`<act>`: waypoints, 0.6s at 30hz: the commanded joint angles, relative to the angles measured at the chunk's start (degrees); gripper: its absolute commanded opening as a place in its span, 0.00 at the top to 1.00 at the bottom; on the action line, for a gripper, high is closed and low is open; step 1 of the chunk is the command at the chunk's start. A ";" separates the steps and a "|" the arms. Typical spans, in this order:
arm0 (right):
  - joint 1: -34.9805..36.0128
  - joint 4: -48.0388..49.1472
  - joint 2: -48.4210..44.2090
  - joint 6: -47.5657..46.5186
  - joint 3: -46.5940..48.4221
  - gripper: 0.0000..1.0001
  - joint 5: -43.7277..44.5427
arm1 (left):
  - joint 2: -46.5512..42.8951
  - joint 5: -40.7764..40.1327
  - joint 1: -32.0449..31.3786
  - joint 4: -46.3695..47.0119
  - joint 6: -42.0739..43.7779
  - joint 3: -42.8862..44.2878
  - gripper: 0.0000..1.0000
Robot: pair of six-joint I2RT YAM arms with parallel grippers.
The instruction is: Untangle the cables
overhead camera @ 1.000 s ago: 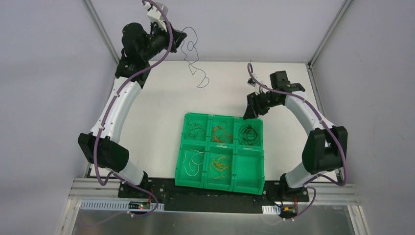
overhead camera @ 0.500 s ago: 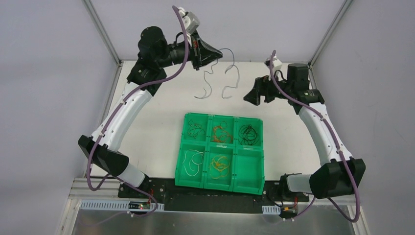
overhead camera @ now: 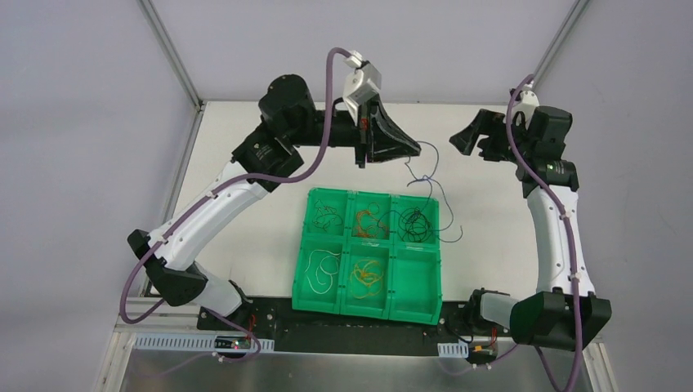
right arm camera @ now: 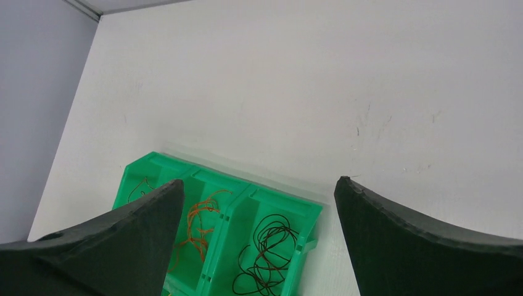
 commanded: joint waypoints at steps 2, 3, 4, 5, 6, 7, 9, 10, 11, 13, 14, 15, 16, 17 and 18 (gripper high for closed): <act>-0.21 2.95 -5.21 2.64 -0.02 0.04 1.21 | -1.54 -1.84 -5.46 2.47 -1.47 -4.14 1.00; -0.21 2.95 -5.81 2.39 -0.42 0.04 1.34 | -1.52 -1.99 -6.48 2.50 -1.47 -5.16 1.00; -0.28 2.98 -6.47 2.14 -0.92 0.04 1.53 | -1.46 -2.05 -7.53 2.46 -1.52 -6.13 1.00; -0.30 3.21 -7.07 1.87 -1.62 0.03 1.50 | -1.41 -2.14 -8.61 2.43 -1.70 -6.95 1.00; -0.30 3.53 -7.80 1.74 -2.36 0.03 1.47 | -1.30 -2.28 -9.50 2.30 -1.98 -7.47 1.00; -0.28 3.61 -8.34 1.59 -3.01 0.03 1.37 | -1.17 -2.33 -10.41 1.97 -2.12 -7.81 1.00; -0.30 3.56 -9.50 1.64 -4.15 0.03 0.98 | -1.26 -2.68 -11.75 1.10 -2.05 -8.20 1.00; -0.30 3.56 -9.99 1.74 -4.66 0.03 0.80 | -1.35 -2.93 -12.19 0.46 -2.01 -8.39 1.00; -0.30 3.57 -10.56 1.93 -5.23 0.03 0.56 | -1.47 -3.09 -12.37 -0.13 -2.00 -8.74 1.00; -0.30 3.56 -11.49 2.14 -5.91 0.02 -0.24 | -1.76 -3.47 -12.54 -0.82 -2.15 -9.83 1.00; -0.30 3.55 -11.85 2.25 -6.21 0.02 -0.49 | -2.00 -3.80 -12.51 -0.79 -2.25 -10.54 1.00; -0.30 3.51 -12.20 2.22 -6.44 0.02 -0.61 | -2.20 -4.15 -12.51 -0.82 -2.38 -11.41 1.00; -0.30 3.35 -12.54 2.18 -6.60 0.02 -0.66 | -2.24 -4.46 -12.54 -0.79 -2.43 -12.00 1.00; -0.30 3.21 -12.75 2.04 -6.72 0.01 -0.73 | -2.17 -4.84 -12.59 -0.83 -2.56 -12.37 1.00; -0.30 2.97 -12.98 1.79 -6.81 0.01 -0.77 | -1.97 -5.17 -12.63 -0.84 -2.67 -12.39 1.00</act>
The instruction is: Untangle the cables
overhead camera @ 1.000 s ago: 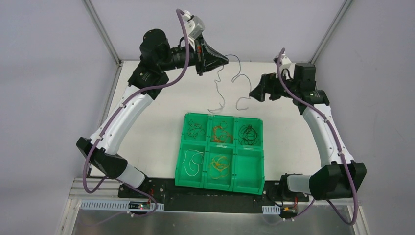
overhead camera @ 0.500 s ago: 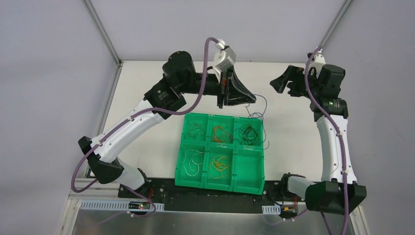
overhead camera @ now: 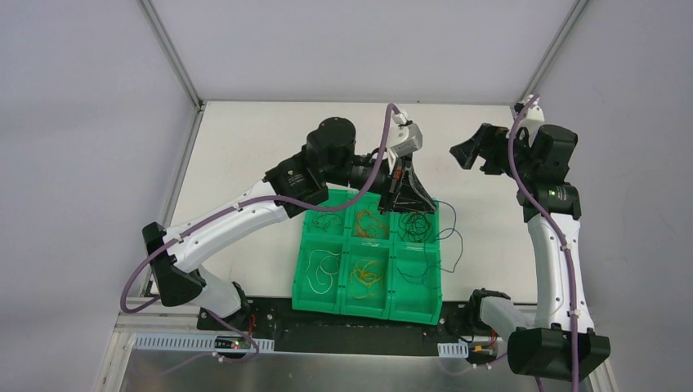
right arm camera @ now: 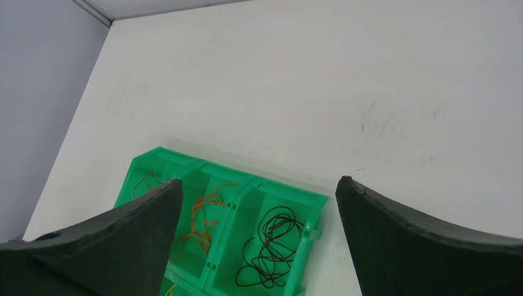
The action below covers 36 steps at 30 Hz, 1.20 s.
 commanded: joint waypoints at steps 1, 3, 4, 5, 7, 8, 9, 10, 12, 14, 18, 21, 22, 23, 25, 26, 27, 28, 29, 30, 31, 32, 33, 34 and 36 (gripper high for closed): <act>-0.24 1.03 -2.58 0.43 -0.22 0.01 -1.19 | -1.41 -2.40 -0.13 0.43 -1.17 -1.01 1.00; -0.24 0.62 -2.68 -0.02 -0.28 0.01 -1.43 | -0.71 -2.83 -0.17 0.43 -0.29 -1.15 1.00; -0.24 0.55 -2.64 -0.17 -0.27 0.01 -1.45 | -0.51 -3.16 -0.10 -0.60 0.51 -1.52 1.00; -0.24 0.57 -2.58 -0.23 -0.26 0.01 -1.49 | -0.39 -3.63 -0.12 -1.08 1.51 -2.20 1.00; -0.23 0.43 -2.40 -0.44 -0.19 0.01 -1.55 | -0.27 -4.59 -0.08 -1.63 3.83 -4.12 1.00; -0.24 0.36 -2.32 -0.53 -0.09 0.01 -1.61 | -0.27 -4.99 -0.03 -1.90 5.14 -5.19 1.00; -0.24 0.16 -2.16 -0.70 -0.01 0.01 -1.61 | -0.27 -5.46 0.08 -2.20 6.39 -6.75 1.00; -0.24 -0.03 -2.09 -0.86 0.05 0.01 -1.56 | -0.36 -6.04 0.24 -2.17 7.52 -7.87 1.00; -0.24 -0.40 -2.10 -1.39 0.10 0.01 -1.55 | -0.31 -7.05 0.51 -2.24 9.63 -9.72 1.00; -0.24 -0.75 -2.06 -1.91 -0.05 0.01 -1.54 | -0.21 -8.43 0.76 -2.26 11.96 -11.20 1.00; -0.24 -1.05 -1.54 -2.69 0.00 0.01 -1.56 | 0.81 -8.25 0.75 -1.60 13.25 -12.73 1.00; -0.24 -1.39 -0.99 -3.07 0.09 0.01 -1.55 | 1.71 -6.17 0.36 -0.11 11.29 -13.49 1.00; -0.24 -1.37 -0.86 -3.17 0.09 0.01 -1.50 | 2.10 -5.61 0.05 -0.06 11.03 -13.79 1.00; -0.24 -1.49 -0.74 -3.33 0.08 0.01 -1.43 | 2.22 -4.99 -0.23 -0.06 10.84 -14.16 1.00; -0.24 -1.62 -0.60 -3.61 0.03 0.01 -1.41 | 2.32 -3.15 -0.63 -0.06 10.90 -15.18 1.00; -0.24 -1.78 -0.53 -3.73 0.03 0.01 -1.39 | 2.16 -2.14 -0.80 -0.01 11.03 -15.90 1.00; -0.24 -1.92 -0.57 -3.89 0.01 0.01 -1.33 | 1.93 -0.83 -0.93 -0.05 11.06 -16.60 1.00; -0.24 -2.01 -0.62 -4.04 0.01 0.01 -1.37 | 1.66 0.16 -1.11 0.65 10.92 -17.21 1.00; -0.24 -2.18 -0.70 -4.18 -0.08 0.01 -1.37 | 1.28 0.75 -1.26 1.33 11.38 -17.51 1.00; -0.24 -2.20 -0.78 -4.16 -0.21 0.01 -1.36 | 0.97 1.59 -1.36 1.49 12.48 -17.60 1.00; -0.24 -2.22 -0.79 -4.12 -0.32 0.01 -1.44 | 0.77 3.37 -1.32 1.66 13.76 -17.39 1.00; -0.24 -2.26 -0.83 -4.15 -0.43 0.01 -1.57 | 0.63 4.51 -1.36 1.74 14.46 -17.02 1.00; -0.24 -2.36 -0.84 -4.06 -0.52 0.01 -1.77 | 0.81 5.65 -1.44 1.78 14.30 -16.52 1.00; -0.24 -2.47 -4.52 -4.07 -0.53 0.00 -1.93 | 0.99 6.53 -1.53 1.79 13.64 -15.99 1.00; -0.24 -2.76 -0.98 -4.06 -0.56 0.01 -1.94 | 1.05 7.32 -1.90 1.79 12.89 -15.52 1.00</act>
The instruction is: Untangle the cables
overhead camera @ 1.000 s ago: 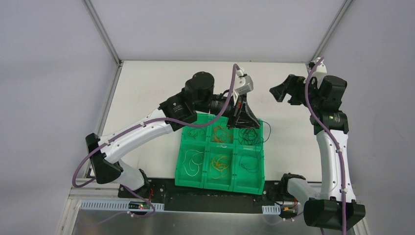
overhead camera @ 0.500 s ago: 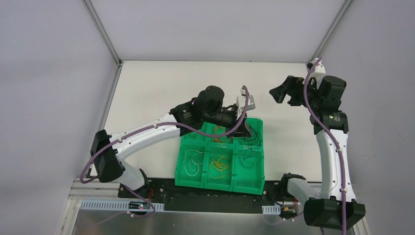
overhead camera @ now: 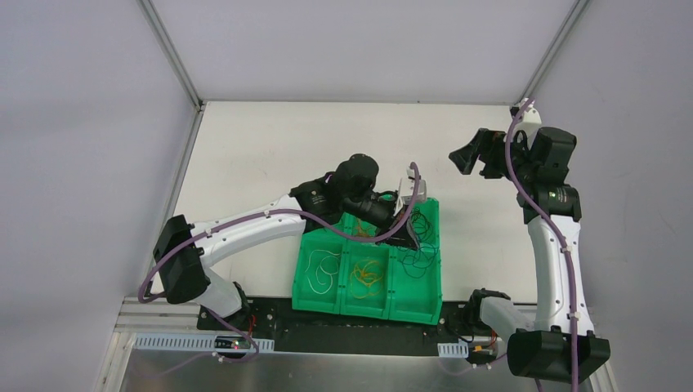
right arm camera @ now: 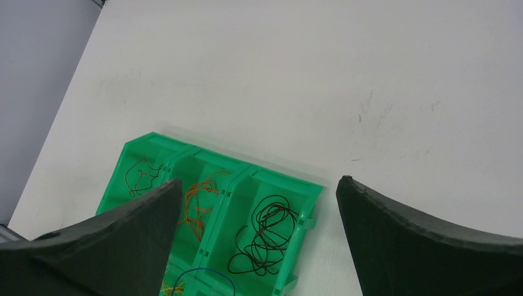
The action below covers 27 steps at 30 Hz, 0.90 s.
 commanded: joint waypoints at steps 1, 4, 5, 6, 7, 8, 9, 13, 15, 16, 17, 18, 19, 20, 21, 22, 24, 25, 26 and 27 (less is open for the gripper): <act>-0.24 -0.38 -0.20 -0.64 0.00 0.01 -1.40 | -1.05 5.84 -0.97 2.99 0.73 2.08 1.00; -0.24 -0.44 -1.03 -0.73 -0.86 0.01 -1.34 | -1.19 7.30 -1.65 2.69 -0.41 2.15 1.00; -0.24 -0.40 -1.36 -0.70 -1.19 0.01 -1.39 | -1.20 7.70 -1.85 2.53 -1.03 2.30 1.00; -0.24 -0.45 -1.70 -0.55 -1.56 0.01 -1.43 | -1.17 8.19 -1.99 2.47 -1.71 2.39 1.00; -0.24 -0.57 -2.03 -0.45 -1.82 0.01 -1.50 | -1.01 8.73 -2.04 2.47 -2.40 2.56 1.00; -0.24 -0.75 -2.35 -0.36 -2.13 0.01 -1.56 | -0.92 9.29 -2.15 2.39 -3.00 2.83 1.00; -0.24 -0.79 -2.80 -0.46 -2.49 0.01 -1.68 | -0.79 9.56 -2.44 2.34 -3.37 2.90 1.00; -0.24 -1.31 -4.35 -1.11 -3.75 0.01 -1.62 | -0.35 8.83 -3.35 2.14 -3.85 2.74 1.00; -0.24 -1.58 -4.88 -1.29 -4.15 0.01 -1.48 | 0.29 6.00 -3.38 1.67 -4.17 2.61 1.00; -0.24 -1.67 -5.15 -1.31 -4.37 0.01 -1.39 | 0.80 4.15 -3.31 0.01 -3.46 2.53 1.00; -0.24 -1.59 -5.57 -1.43 -4.63 0.01 -1.28 | 1.49 1.71 -3.22 -1.64 -2.20 2.51 1.00; -0.24 -1.55 -5.88 -1.52 -4.89 0.01 -1.25 | 2.34 0.39 -2.92 -3.18 -0.84 2.51 1.00; -0.24 -1.65 -6.14 -1.65 -5.16 0.01 -1.26 | 3.23 -0.52 -2.44 -4.03 -0.39 2.51 1.00; -0.24 -1.67 -6.43 -1.85 -5.41 0.01 -1.22 | 4.16 -1.18 -1.73 -4.57 -0.35 2.62 1.00; -0.24 -1.64 -6.66 -2.04 -5.56 0.01 -1.05 | 5.03 -2.06 -1.17 -4.98 -0.32 3.01 1.00; -0.24 -1.63 -6.78 -2.33 -5.71 0.01 -1.00 | 5.72 -3.59 -0.91 -5.71 0.02 3.44 1.00; -0.24 -1.66 -6.93 -2.77 -5.92 0.01 -0.83 | 6.57 -6.75 -0.73 -6.43 2.83 4.05 1.00; -0.19 -1.64 -6.89 -2.99 -5.94 0.01 -0.82 | 6.95 -8.25 -0.76 -6.47 4.00 4.13 1.00; -0.28 -1.60 -6.81 -3.14 -5.95 0.01 -0.76 | 7.38 -9.51 -0.75 -6.66 5.59 4.15 1.00; -0.32 -1.63 -6.68 -3.21 -5.87 0.01 -0.53 | 7.89 -10.54 -0.84 -7.16 6.82 4.24 1.00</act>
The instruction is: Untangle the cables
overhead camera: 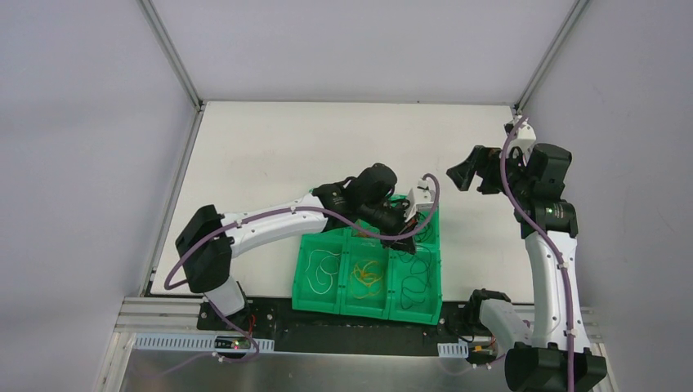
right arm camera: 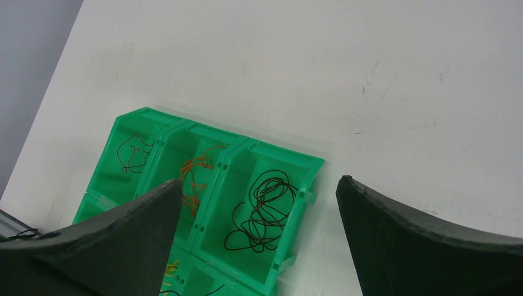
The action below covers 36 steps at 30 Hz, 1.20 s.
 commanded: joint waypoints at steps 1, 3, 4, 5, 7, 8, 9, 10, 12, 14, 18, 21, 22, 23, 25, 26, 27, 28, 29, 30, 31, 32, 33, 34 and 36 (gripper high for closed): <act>-0.37 0.33 -0.81 -1.59 0.21 0.01 0.13 | 1.06 -7.00 0.21 -2.23 8.00 2.80 1.00; -0.45 -0.01 -0.36 -2.05 0.55 0.01 0.35 | 1.76 -7.43 -0.53 -3.12 11.42 2.51 1.00; -0.56 -0.08 -0.14 -2.25 0.69 0.01 0.43 | 2.03 -7.73 -0.96 -3.22 12.52 2.31 1.00; -0.65 -0.14 0.04 -2.40 0.75 0.01 0.44 | 2.46 -8.09 -1.25 -3.19 13.23 2.20 1.00; -0.84 -0.15 0.38 -2.53 0.93 0.01 0.43 | 3.62 -8.75 -1.83 -3.40 14.22 2.35 1.00; -0.93 -0.11 0.55 -2.54 0.94 0.01 0.37 | 4.22 -8.99 -2.01 -3.55 14.76 2.40 1.00; -0.94 -0.15 0.60 -2.59 0.92 0.01 0.36 | 4.65 -9.23 -2.25 -3.62 15.46 2.47 1.00; -1.02 -0.13 0.72 -2.60 0.87 0.01 0.31 | 5.16 -9.47 -2.43 -3.74 16.32 2.49 1.00; -1.03 -0.10 0.76 -2.50 0.57 0.01 0.27 | 5.90 -10.16 -3.08 -3.89 17.48 2.84 1.00; -1.11 -0.09 0.70 -2.50 0.28 0.01 0.36 | 6.89 -10.77 -3.78 -4.54 18.11 3.77 1.00; -1.12 -0.16 0.60 -2.32 -0.14 0.01 0.36 | 8.98 -11.50 -5.25 -7.93 19.84 6.16 0.96; -1.12 -0.68 0.51 -2.52 0.02 0.01 0.35 | 7.75 -10.74 -5.56 -9.10 21.06 6.70 0.70; -1.12 -0.91 0.60 -2.68 0.12 0.01 0.35 | 6.94 -10.71 -5.50 -9.24 21.03 6.78 0.65; -1.12 -1.13 0.61 -2.71 0.21 0.01 0.36 | 6.05 -10.66 -5.48 -9.45 21.08 6.96 0.62; -1.12 -1.48 0.89 -2.80 0.56 0.01 0.31 | 4.14 -10.31 -5.48 -10.56 20.96 7.71 0.53; -1.12 -1.65 1.12 -2.75 0.73 0.01 0.25 | 2.99 -10.00 -5.48 -11.54 21.02 8.34 0.50; -1.12 -1.78 1.35 -2.74 0.88 0.01 0.21 | 2.20 -9.90 -5.40 -12.60 21.22 8.99 0.46; -1.12 -1.81 1.71 -2.63 1.05 0.01 0.08 | 1.29 -9.73 -5.32 -13.64 21.48 9.60 0.41; -1.12 -1.93 2.21 -2.51 1.22 0.01 -0.10 | 0.49 -9.24 -5.04 -14.69 21.93 10.10 0.37; -1.12 -2.06 2.65 -2.50 1.43 0.01 -0.45 | -0.41 -8.81 -4.63 -15.53 22.26 10.48 0.33; -1.12 -2.14 3.17 -2.49 1.58 0.01 -0.68 | -1.34 -8.37 -4.01 -16.29 22.13 10.69 0.29; -1.11 -2.18 3.64 -2.45 1.75 0.01 -0.82 | -2.23 -7.45 -3.01 -17.01 22.03 10.90 0.25; -1.11 -2.22 4.14 -2.45 1.92 0.01 -0.79 | -3.16 -6.53 -1.84 -17.78 21.56 11.16 0.21; -1.12 -2.28 4.52 -2.43 2.22 0.01 -0.86 | -4.04 -5.13 -0.01 -18.45 20.24 11.56 0.17; -1.12 -2.37 5.59 -2.44 3.06 0.01 -1.08 | -5.08 -0.64 5.07 -19.87 16.72 13.23 0.03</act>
